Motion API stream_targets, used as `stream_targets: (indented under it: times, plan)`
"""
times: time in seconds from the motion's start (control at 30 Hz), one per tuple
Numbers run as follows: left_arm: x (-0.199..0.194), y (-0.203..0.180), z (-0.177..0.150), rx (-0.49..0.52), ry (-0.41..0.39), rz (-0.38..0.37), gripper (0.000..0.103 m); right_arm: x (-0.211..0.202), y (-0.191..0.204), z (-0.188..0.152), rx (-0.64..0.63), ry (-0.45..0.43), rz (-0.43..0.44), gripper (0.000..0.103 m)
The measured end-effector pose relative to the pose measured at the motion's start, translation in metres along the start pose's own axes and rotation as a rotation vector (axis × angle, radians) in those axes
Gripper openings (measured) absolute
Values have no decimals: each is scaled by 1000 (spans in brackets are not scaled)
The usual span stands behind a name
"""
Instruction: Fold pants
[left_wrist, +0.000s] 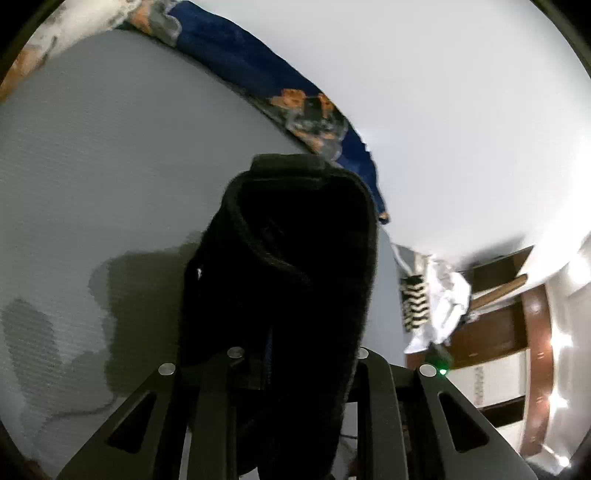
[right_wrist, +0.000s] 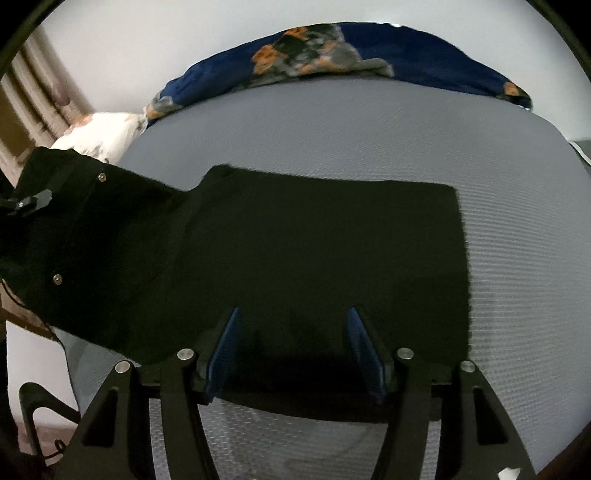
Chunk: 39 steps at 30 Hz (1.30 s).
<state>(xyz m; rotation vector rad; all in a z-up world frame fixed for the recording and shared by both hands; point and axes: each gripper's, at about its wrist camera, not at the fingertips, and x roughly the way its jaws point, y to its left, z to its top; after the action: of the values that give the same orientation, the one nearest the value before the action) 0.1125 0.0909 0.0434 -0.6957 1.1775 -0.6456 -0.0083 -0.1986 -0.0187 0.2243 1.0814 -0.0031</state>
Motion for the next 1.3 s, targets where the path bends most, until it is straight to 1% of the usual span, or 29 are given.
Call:
stream_targets:
  times: [0.1,0.27,0.5,0.57,0.67,0.77,0.8,0.9,1.0,1.1,1.17,1.2,1.27,1.3]
  plan:
    - [19,-19,-4,19,8,-17,22,-11,-17,5,19,-39,-40,58]
    - [55,-44,-9,37,43,-47,22,-29,-44,10,88,-102,-70,58]
    - [110,-78,-10,36,85,-69,22,-43,-83,7,198,-145,-105,58]
    - [128,-88,-14,65,107,-43,22,-49,-93,6,225,-158,-111,58]
    - [158,-100,-23,114,147,7,22,-54,-106,4,274,-170,-83,58]
    - [183,-104,-35,137,191,41,22,-52,-115,4,297,-166,-78,58]
    - [193,-106,-40,158,202,67,22,-50,-117,4,302,-160,-80,58]
    - [210,-109,-49,211,218,126,22,-45,-118,4,298,-144,-94,58]
    - [222,-110,-59,251,221,178,22,-45,-120,3,303,-145,-79,58]
    - [230,-111,-63,261,220,204,23,-46,-120,3,298,-150,-89,58]
    - [230,-114,-65,273,216,216,26,-46,-121,2,303,-148,-88,58]
    - [231,-116,-66,286,209,222,28,-46,-121,2,304,-147,-84,58]
    - [230,-122,-68,329,202,210,43,-45,-120,3,297,-145,-95,58]
    - [227,-126,-68,338,196,195,61,-45,-119,3,291,-146,-103,58]
